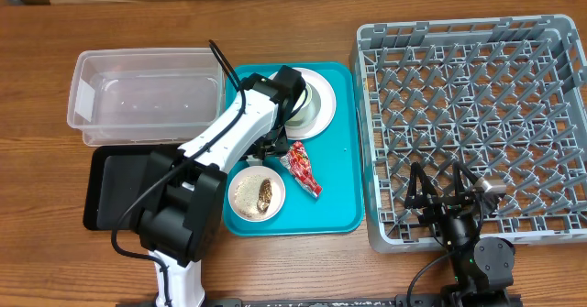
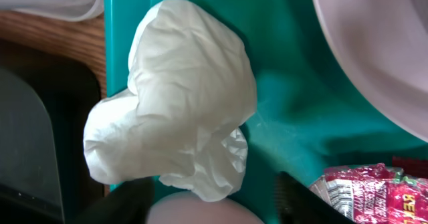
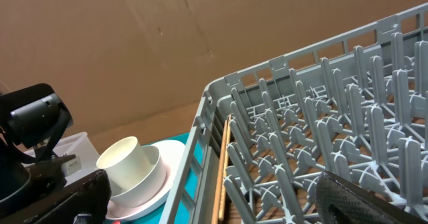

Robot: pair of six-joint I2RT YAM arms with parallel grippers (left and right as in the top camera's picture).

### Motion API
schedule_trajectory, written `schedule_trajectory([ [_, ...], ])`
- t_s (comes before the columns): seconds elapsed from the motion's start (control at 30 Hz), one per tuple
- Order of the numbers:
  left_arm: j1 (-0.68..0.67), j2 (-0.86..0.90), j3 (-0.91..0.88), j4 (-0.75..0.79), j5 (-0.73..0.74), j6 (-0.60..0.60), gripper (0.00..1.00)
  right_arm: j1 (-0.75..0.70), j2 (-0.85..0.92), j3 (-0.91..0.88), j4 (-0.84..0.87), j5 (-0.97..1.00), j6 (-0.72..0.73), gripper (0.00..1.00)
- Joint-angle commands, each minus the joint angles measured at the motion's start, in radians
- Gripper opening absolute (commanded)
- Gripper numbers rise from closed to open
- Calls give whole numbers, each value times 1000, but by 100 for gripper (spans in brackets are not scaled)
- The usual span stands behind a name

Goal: Sort waste into correct bins and load items into the dishwasher
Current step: 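Lower the left gripper and grasp the crumpled white napkin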

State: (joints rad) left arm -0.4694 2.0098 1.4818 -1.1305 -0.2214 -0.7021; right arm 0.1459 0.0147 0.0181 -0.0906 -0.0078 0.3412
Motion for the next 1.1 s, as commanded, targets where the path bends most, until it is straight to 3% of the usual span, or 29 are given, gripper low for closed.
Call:
schedule_trajectory([
  [0.0,4,16,6,6,-23,0,50,6,-8,-10,6,7,8,100],
  [0.07,4,16,6,7,-24,0,47,6,-8,-10,6,7,8,100],
  [0.37,4,16,6,13,-71,-1,51,6,-8,-10,6,7,8,100],
  [0.6,4,16,6,27,-103,0,47,6,-8,-10,6,7,8,100],
  [0.93,4,27,5,48,-103,-1,47,6,-8,-10,6,7,8,100],
  [1.07,4,27,-7,58,-103,0,43,6,-8,-10,6,7,8,100],
])
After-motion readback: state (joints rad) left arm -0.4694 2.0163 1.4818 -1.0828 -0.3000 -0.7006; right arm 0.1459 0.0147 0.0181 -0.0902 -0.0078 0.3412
